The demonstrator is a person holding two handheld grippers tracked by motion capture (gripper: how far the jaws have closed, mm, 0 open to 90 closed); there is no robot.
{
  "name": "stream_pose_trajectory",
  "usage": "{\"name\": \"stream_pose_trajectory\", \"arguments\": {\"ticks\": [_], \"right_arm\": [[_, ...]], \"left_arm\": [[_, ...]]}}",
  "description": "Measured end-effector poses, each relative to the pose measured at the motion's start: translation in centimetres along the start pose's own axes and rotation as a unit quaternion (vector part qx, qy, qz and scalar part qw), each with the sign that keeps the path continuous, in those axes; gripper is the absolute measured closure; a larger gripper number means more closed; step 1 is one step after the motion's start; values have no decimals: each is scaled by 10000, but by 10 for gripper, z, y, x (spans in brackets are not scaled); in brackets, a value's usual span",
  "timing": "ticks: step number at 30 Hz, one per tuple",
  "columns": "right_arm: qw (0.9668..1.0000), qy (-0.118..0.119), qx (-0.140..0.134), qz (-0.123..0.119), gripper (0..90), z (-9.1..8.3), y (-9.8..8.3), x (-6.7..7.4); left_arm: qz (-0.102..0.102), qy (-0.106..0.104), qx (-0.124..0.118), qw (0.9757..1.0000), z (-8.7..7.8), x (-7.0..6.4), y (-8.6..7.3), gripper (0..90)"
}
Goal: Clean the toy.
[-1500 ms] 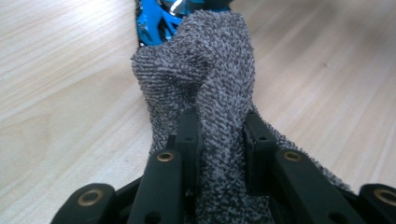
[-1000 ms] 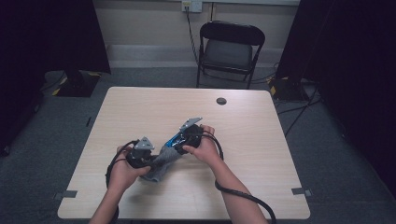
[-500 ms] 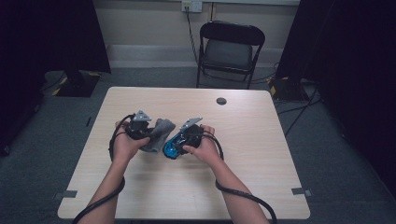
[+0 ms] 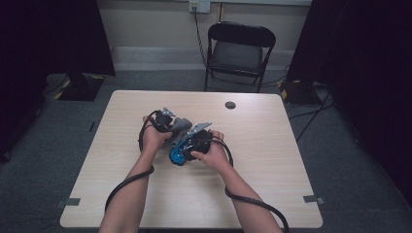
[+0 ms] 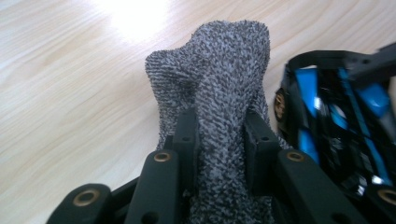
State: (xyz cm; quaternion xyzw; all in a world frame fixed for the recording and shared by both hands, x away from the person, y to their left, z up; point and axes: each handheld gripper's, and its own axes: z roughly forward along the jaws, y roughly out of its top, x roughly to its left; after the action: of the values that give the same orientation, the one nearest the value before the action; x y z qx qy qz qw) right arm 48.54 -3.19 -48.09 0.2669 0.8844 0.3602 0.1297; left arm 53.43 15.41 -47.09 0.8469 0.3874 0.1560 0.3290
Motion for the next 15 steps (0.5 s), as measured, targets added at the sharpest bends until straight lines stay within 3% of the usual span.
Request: {"name": "stream_pose_trajectory", "arguments": {"ticks": [1, 7, 9, 12, 15], "right_arm": [[10000, 0, 3, 1, 82, 0, 0, 0], [10000, -9, 11, -4, 81, 0, 0, -1], [10000, -7, 11, -1, 82, 0, 0, -1], [10000, -13, 10, -6, 81, 0, 0, -1], [10000, -9, 14, -3, 81, 0, 0, -1]], "left_arm": [[107, 57, 58, 9999, 5, 0, 1, 682], [51, -99, -172, 9998, 21, -10, 2, 589], [97, -47, -205, 9997, 23, -14, 2, 597], [80, -161, -159, 9997, 20, -14, 0, 647], [191, -184, -141, 9995, 18, -16, -2, 679]]}}
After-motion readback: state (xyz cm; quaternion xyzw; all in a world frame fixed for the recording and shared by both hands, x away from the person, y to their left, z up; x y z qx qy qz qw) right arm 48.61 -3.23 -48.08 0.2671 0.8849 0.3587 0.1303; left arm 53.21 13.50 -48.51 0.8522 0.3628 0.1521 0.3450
